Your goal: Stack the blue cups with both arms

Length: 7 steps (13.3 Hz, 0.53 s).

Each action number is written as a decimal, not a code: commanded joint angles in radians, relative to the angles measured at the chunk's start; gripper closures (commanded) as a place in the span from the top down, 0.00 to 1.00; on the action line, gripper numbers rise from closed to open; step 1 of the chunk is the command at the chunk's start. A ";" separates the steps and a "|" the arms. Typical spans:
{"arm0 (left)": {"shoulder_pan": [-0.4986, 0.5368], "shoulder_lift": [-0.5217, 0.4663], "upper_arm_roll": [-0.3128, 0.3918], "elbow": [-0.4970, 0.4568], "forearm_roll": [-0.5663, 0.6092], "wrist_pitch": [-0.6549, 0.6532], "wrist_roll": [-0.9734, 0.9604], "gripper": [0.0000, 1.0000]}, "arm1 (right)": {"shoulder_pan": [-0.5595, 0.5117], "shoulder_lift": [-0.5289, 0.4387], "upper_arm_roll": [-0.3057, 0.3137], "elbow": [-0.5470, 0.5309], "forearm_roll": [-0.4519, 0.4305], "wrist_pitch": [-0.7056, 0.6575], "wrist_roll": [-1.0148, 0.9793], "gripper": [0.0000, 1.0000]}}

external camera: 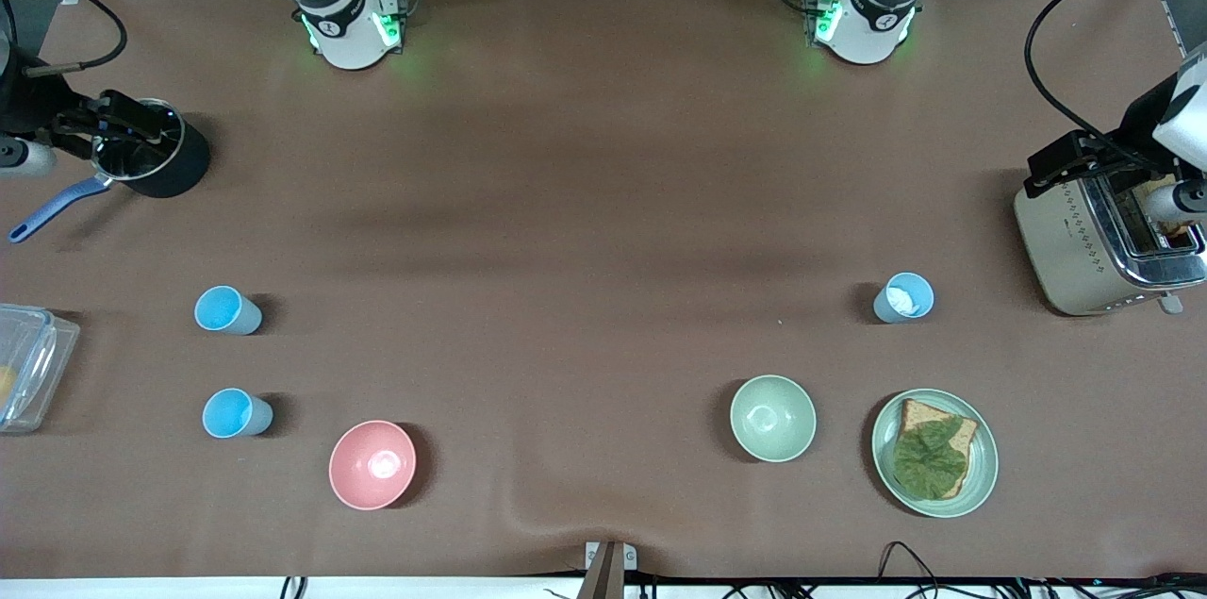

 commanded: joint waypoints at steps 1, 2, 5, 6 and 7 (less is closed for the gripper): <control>-0.010 -0.017 0.016 -0.005 -0.022 -0.028 0.026 1.00 | -0.016 -0.001 0.009 0.010 0.006 -0.015 -0.014 1.00; -0.002 -0.011 0.017 -0.004 -0.020 -0.028 0.028 1.00 | -0.017 -0.001 0.009 0.010 0.008 -0.015 -0.014 1.00; 0.000 -0.006 0.019 -0.001 -0.006 -0.026 0.029 1.00 | -0.017 0.002 0.010 0.008 0.008 -0.015 -0.017 1.00; 0.003 0.000 0.020 -0.001 -0.006 -0.026 0.031 1.00 | -0.016 0.005 0.009 0.004 0.008 -0.015 -0.017 1.00; 0.009 0.002 0.022 -0.001 -0.008 -0.026 0.031 1.00 | -0.016 0.017 0.010 0.004 0.006 -0.015 -0.016 1.00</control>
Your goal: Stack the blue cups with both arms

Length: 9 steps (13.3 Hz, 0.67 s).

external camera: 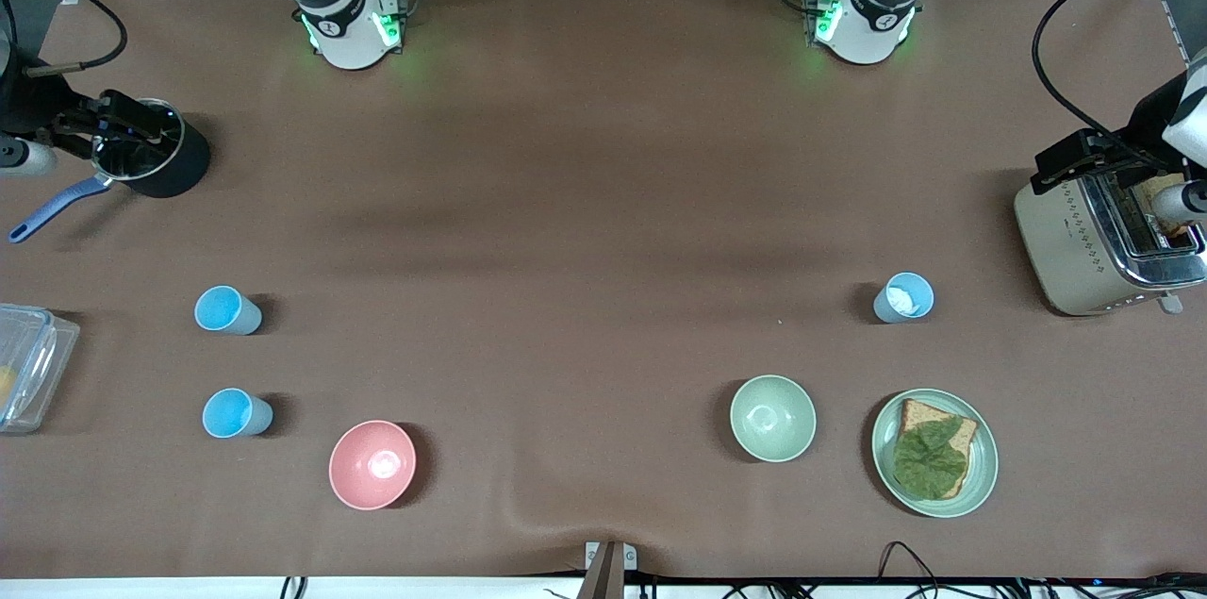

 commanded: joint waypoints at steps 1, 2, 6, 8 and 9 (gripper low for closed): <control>0.006 0.000 0.006 0.000 -0.006 -0.012 0.030 1.00 | -0.016 0.040 0.009 0.004 0.006 -0.007 -0.015 1.00; 0.007 0.000 0.007 0.000 -0.006 -0.012 0.032 1.00 | -0.022 0.075 0.008 0.004 0.006 -0.004 -0.015 1.00; 0.020 -0.002 0.006 -0.005 -0.006 -0.012 0.030 1.00 | -0.065 0.229 0.010 0.004 0.008 0.068 -0.016 1.00; 0.021 -0.004 0.006 -0.005 -0.015 -0.012 0.030 1.00 | -0.080 0.337 0.009 0.004 0.005 0.132 -0.018 1.00; 0.021 -0.005 0.006 -0.005 -0.015 -0.012 0.029 1.00 | -0.091 0.396 0.010 0.004 0.005 0.168 -0.027 1.00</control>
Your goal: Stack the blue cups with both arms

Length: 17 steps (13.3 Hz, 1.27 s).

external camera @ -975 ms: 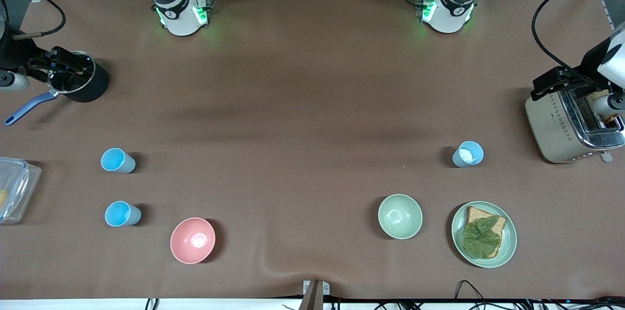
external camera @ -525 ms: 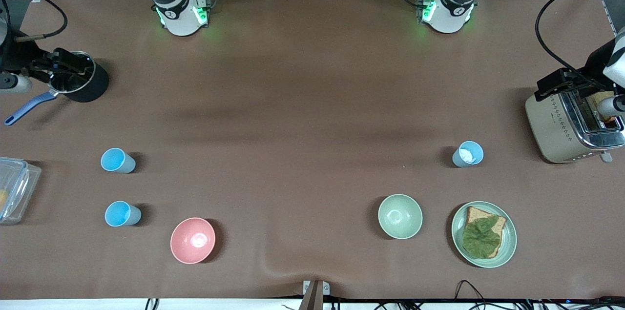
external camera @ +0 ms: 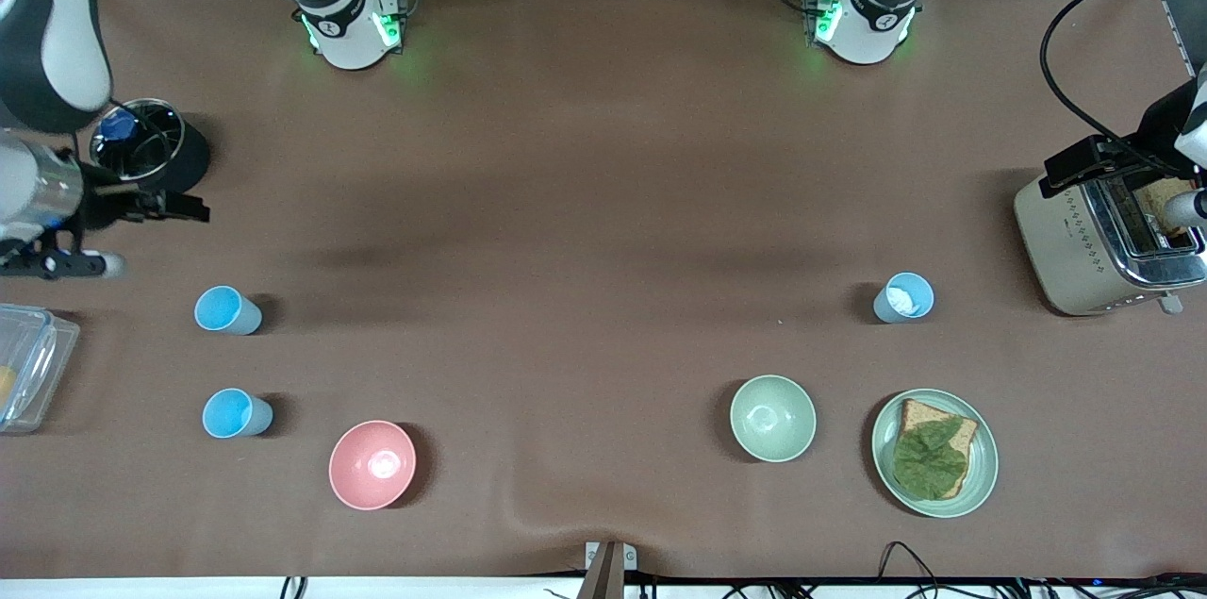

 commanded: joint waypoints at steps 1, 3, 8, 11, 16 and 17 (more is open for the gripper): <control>0.008 -0.012 0.000 -0.001 -0.015 -0.012 0.032 1.00 | -0.031 0.147 0.010 0.025 0.005 0.081 -0.045 1.00; 0.013 -0.011 0.000 -0.004 -0.015 -0.013 0.033 1.00 | -0.034 0.233 0.010 0.027 0.005 0.176 -0.084 1.00; 0.027 0.003 0.000 -0.010 -0.015 -0.012 0.032 1.00 | -0.040 0.349 0.009 0.028 -0.006 0.335 -0.141 1.00; 0.025 0.005 0.000 -0.010 -0.019 -0.012 0.032 1.00 | -0.057 0.381 0.009 0.030 -0.006 0.369 -0.173 1.00; 0.024 0.026 -0.003 -0.010 -0.022 -0.010 0.032 1.00 | -0.071 0.412 0.010 0.028 0.000 0.376 -0.205 0.00; 0.022 0.043 -0.003 -0.010 -0.022 -0.009 0.032 1.00 | -0.076 0.412 0.010 0.028 0.000 0.376 -0.210 0.00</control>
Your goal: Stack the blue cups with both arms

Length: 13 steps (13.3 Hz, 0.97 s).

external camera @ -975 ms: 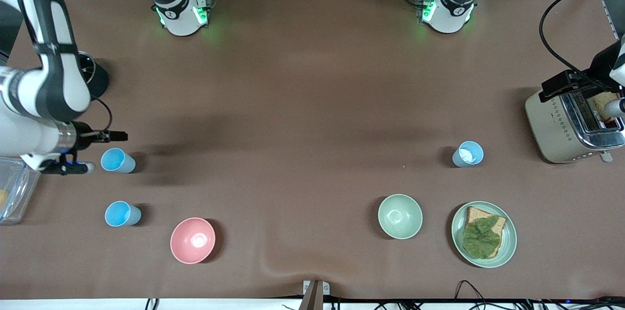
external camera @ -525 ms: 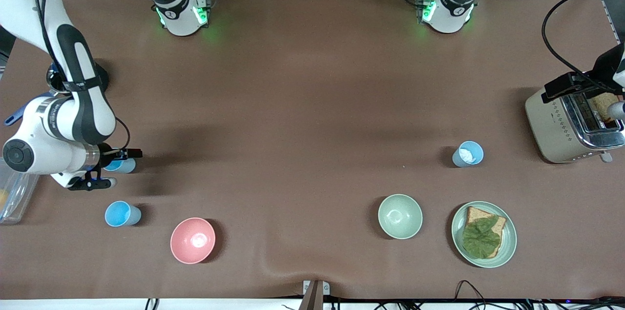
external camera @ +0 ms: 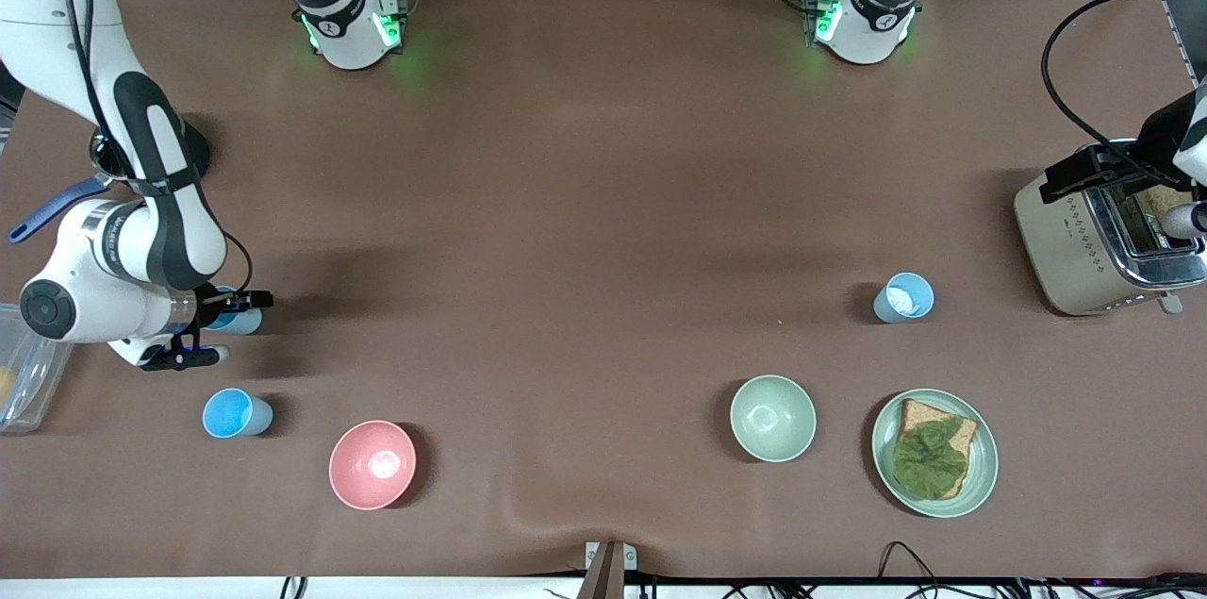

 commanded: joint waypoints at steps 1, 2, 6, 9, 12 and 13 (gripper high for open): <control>0.004 0.025 -0.002 0.002 -0.022 -0.006 0.030 1.00 | -0.020 0.007 0.012 0.021 0.002 -0.006 -0.026 0.00; 0.004 0.042 -0.002 0.002 -0.022 -0.006 0.032 1.00 | -0.018 0.005 0.012 0.021 0.002 -0.012 -0.026 0.00; 0.009 0.105 -0.001 -0.026 -0.020 0.039 0.032 1.00 | -0.009 -0.024 0.012 0.062 -0.001 -0.120 -0.028 0.00; 0.035 0.125 -0.001 -0.129 -0.014 0.182 0.035 1.00 | 0.005 -0.036 0.015 0.148 -0.007 -0.247 -0.026 0.00; 0.037 0.111 -0.002 -0.321 -0.014 0.434 0.036 1.00 | 0.039 -0.052 0.015 0.225 -0.020 -0.356 -0.023 0.00; 0.038 0.114 -0.002 -0.379 -0.015 0.520 0.036 1.00 | 0.046 -0.067 0.016 0.230 -0.026 -0.368 -0.023 0.00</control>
